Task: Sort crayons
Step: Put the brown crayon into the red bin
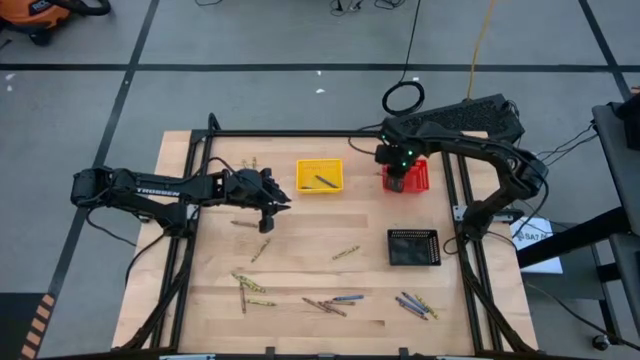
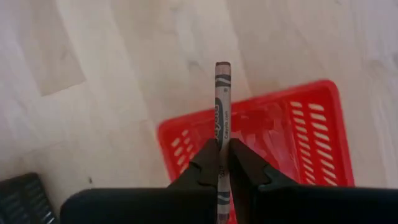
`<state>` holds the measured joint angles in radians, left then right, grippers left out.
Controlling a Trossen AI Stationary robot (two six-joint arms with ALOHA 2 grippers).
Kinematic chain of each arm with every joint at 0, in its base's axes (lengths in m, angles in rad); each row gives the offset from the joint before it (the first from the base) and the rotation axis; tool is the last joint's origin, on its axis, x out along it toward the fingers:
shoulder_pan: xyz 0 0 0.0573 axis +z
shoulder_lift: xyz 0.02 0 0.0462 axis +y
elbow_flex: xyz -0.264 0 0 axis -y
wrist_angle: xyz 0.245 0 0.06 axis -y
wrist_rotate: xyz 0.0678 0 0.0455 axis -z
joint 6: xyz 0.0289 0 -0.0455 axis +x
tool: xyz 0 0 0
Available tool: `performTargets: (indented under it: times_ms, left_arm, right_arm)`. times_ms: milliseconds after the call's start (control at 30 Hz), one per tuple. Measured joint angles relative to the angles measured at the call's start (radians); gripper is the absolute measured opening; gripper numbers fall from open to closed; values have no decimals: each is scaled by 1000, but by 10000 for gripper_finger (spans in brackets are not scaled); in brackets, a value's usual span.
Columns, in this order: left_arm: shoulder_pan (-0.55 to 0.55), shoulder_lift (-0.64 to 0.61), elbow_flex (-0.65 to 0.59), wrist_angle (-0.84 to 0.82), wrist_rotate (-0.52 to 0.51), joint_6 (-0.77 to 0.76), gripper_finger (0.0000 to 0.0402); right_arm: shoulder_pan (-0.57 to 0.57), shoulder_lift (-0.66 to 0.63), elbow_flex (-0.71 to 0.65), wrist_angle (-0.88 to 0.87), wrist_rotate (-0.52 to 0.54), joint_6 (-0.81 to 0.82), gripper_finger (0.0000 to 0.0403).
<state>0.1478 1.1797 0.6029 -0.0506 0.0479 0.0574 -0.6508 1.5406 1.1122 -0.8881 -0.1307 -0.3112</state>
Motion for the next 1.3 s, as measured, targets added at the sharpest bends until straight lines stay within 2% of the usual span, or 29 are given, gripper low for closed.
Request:
performTargets:
  times_ms: [500,800,933,1067,1300]
  left_arm:
    - [0,0,0,-13,0,-1,90]
    - [0,0,0,-13,0,-13,90]
    - [0,0,0,-17,0,-26,90]
    - [0,0,0,-21,0,-27,90]
    - [0,0,0,-20,0,-30,90]
  right_arm:
    - [-94,0,-23,-7,-1,-3,0]
    - [-99,-31,-23,-12,-57,-41,0]
    - [-108,-100,-23,-58,-42,-40,0]
    - [-127,-153,-23,-71,28,13,0]
    - [-135,-154,-23,-119,25,45,4]
